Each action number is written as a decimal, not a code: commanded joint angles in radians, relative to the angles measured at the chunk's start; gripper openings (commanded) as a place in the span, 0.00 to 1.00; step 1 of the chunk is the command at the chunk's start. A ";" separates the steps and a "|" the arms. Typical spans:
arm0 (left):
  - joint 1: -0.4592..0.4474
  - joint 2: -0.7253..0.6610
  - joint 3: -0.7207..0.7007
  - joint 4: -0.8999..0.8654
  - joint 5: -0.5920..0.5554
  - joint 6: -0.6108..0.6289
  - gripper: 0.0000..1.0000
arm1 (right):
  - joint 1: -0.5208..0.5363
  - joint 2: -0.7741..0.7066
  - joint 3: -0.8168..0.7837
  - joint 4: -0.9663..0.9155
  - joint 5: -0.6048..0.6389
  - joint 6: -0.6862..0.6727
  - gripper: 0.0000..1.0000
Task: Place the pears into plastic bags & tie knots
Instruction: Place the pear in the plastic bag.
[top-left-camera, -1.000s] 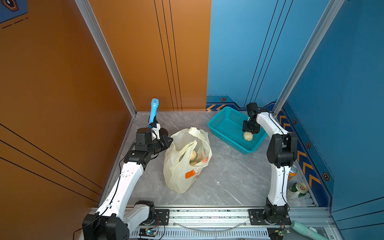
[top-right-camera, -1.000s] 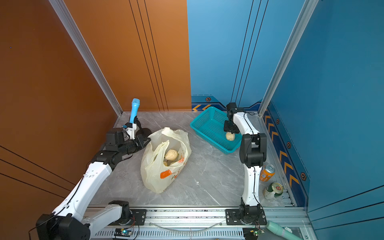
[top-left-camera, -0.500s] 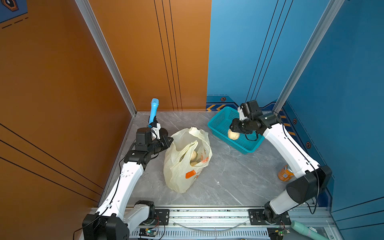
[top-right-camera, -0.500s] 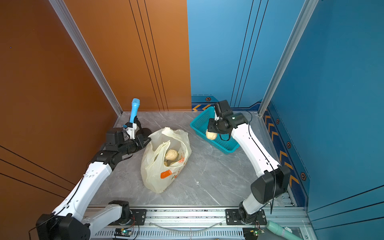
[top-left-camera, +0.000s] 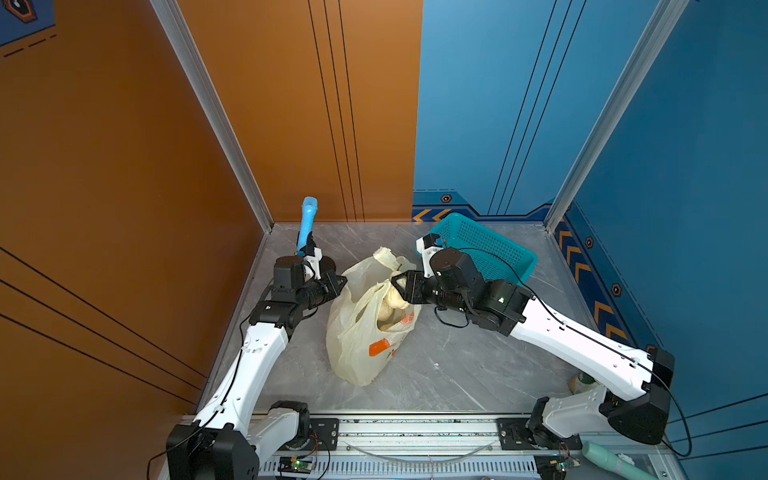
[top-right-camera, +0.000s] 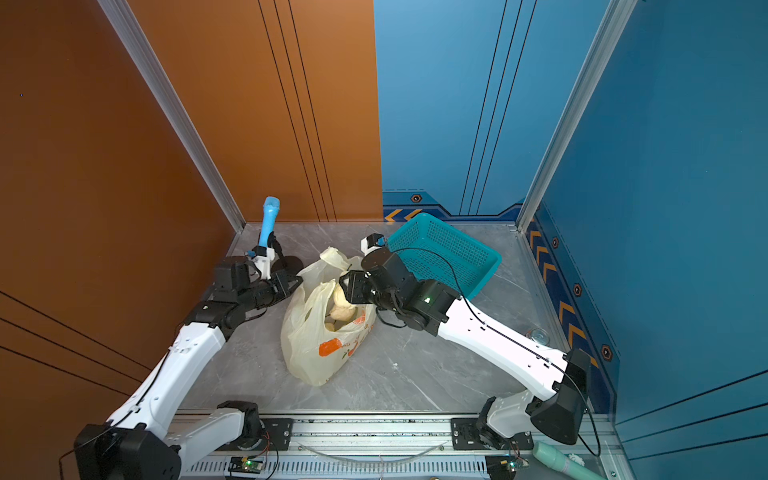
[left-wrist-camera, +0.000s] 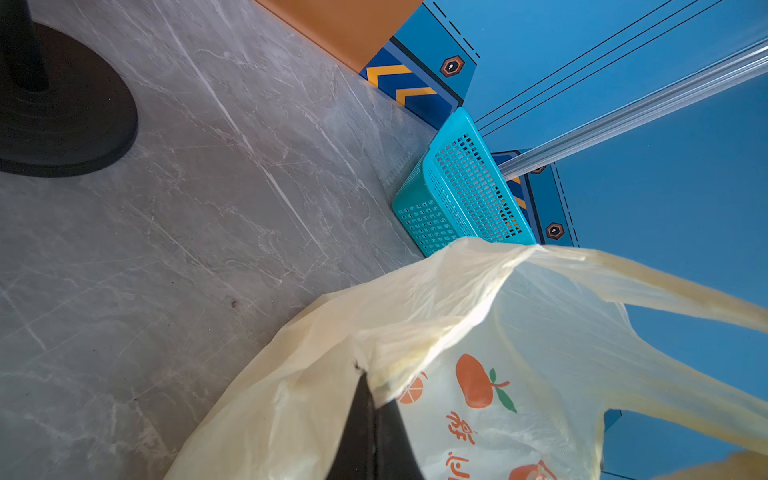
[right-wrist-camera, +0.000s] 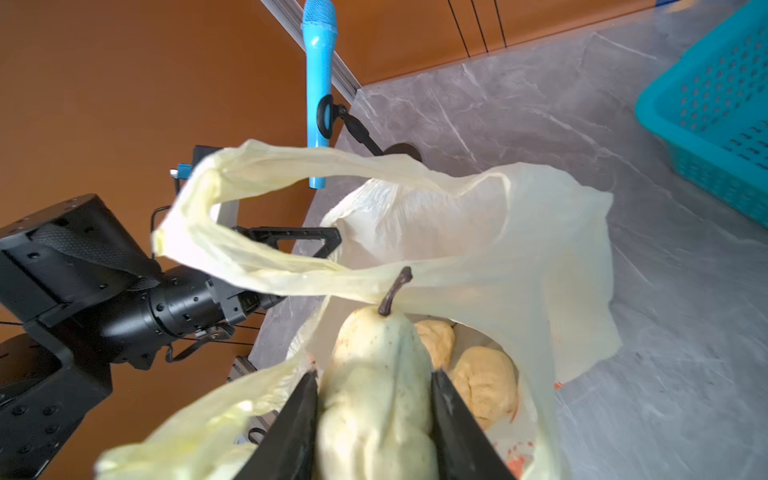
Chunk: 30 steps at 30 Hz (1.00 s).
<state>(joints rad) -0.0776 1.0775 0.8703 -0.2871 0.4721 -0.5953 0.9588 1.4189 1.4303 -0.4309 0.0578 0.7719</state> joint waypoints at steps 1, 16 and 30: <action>0.009 0.001 -0.003 0.010 0.011 0.012 0.00 | 0.019 0.068 -0.007 0.088 0.075 0.013 0.40; 0.013 0.002 0.004 0.007 0.008 0.015 0.00 | 0.001 0.091 0.070 -0.024 0.002 -0.045 0.68; 0.018 0.011 0.006 0.014 0.009 0.017 0.00 | -0.064 -0.052 0.011 0.130 -0.447 -0.058 0.58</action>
<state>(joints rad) -0.0700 1.0824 0.8707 -0.2867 0.4721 -0.5922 0.8890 1.3312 1.4620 -0.3725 -0.1997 0.7113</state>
